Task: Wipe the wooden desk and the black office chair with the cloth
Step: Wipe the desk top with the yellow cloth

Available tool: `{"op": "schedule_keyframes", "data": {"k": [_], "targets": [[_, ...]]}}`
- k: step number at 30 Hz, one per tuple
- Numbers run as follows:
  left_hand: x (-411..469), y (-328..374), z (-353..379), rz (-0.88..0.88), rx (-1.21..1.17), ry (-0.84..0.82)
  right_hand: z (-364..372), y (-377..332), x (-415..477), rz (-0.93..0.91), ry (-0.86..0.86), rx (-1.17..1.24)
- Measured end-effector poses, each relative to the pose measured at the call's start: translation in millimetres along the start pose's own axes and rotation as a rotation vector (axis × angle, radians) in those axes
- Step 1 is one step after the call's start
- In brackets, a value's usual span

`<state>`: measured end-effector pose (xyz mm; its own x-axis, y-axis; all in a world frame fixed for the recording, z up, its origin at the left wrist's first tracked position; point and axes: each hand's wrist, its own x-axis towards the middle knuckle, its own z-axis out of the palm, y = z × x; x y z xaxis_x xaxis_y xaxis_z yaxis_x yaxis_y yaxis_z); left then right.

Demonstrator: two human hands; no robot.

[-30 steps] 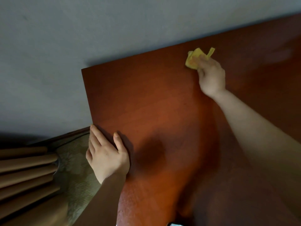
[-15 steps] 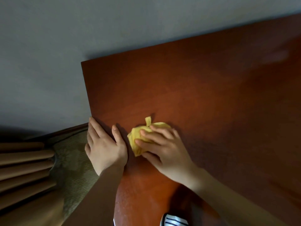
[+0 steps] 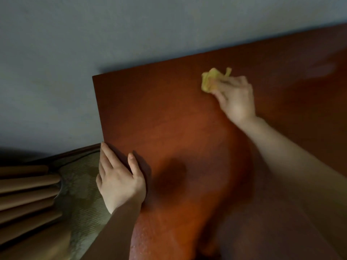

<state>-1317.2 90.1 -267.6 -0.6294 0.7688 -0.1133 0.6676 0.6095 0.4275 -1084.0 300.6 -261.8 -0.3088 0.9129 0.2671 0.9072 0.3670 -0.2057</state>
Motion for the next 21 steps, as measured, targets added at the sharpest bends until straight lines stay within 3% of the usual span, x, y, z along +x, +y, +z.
{"op": "schedule_keyframes", "data": {"k": [10, 21], "targets": [[0.9, 0.0, -1.2, -0.004, 0.013, -0.007, -19.7, 83.5, 62.6, 0.572, -0.027, -0.114], [-1.2, 1.5, -2.9, -0.007, 0.028, -0.034, -4.5, 30.0, -9.2, 0.322, 0.050, 0.023]]}}
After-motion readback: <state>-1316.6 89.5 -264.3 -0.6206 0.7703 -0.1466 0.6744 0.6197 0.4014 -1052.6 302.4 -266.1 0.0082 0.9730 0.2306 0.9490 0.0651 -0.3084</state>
